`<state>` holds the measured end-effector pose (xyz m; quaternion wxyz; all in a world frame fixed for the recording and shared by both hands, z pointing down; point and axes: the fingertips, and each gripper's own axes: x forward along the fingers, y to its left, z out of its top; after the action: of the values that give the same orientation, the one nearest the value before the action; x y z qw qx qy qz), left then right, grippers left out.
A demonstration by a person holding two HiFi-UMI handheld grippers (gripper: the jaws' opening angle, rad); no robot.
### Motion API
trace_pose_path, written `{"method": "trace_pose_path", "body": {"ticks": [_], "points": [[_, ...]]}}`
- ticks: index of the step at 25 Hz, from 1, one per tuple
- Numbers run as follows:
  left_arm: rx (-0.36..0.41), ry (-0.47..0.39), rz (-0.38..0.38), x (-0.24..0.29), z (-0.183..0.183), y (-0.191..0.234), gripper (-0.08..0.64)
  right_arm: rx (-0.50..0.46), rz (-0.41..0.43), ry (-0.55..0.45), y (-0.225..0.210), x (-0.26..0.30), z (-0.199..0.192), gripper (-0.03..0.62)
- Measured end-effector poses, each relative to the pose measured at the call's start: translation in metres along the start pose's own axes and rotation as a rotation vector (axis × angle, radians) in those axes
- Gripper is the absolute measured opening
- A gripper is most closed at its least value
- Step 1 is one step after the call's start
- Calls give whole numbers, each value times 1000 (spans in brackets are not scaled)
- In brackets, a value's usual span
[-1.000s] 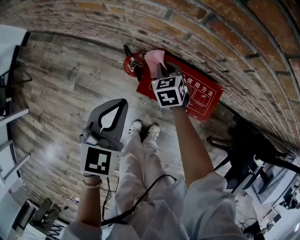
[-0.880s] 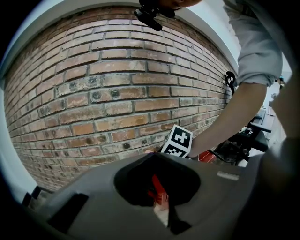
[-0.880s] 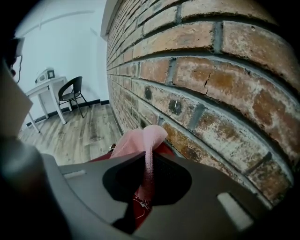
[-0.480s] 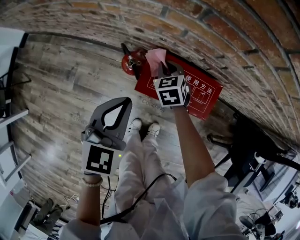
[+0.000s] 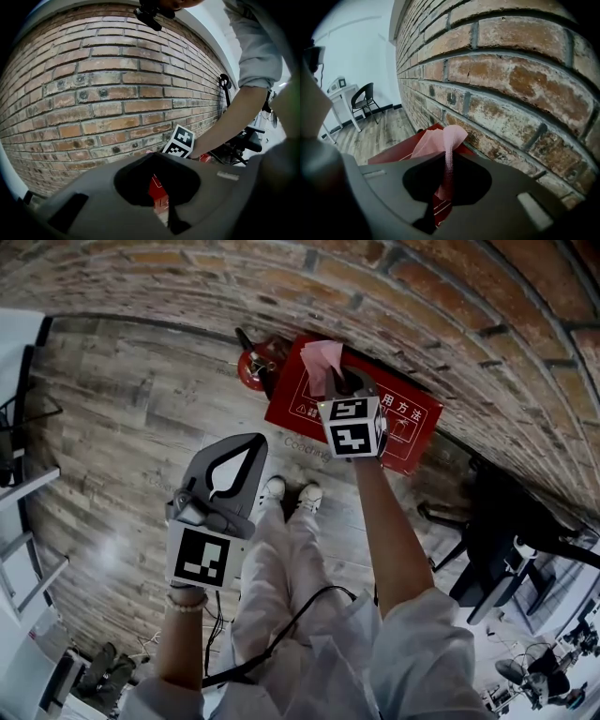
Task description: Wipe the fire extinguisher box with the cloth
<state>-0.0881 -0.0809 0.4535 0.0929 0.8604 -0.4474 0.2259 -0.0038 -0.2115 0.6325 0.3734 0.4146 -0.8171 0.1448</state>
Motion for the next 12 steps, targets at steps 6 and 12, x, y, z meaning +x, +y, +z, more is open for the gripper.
{"method": "trace_pose_path", "body": {"ticks": [6, 12], "points": [[19, -7, -32, 9, 4, -11, -2, 45, -20, -4, -12, -10, -11, 29], [32, -7, -59, 18, 9, -21, -2, 74, -51, 0, -31, -21, -27, 29]]}}
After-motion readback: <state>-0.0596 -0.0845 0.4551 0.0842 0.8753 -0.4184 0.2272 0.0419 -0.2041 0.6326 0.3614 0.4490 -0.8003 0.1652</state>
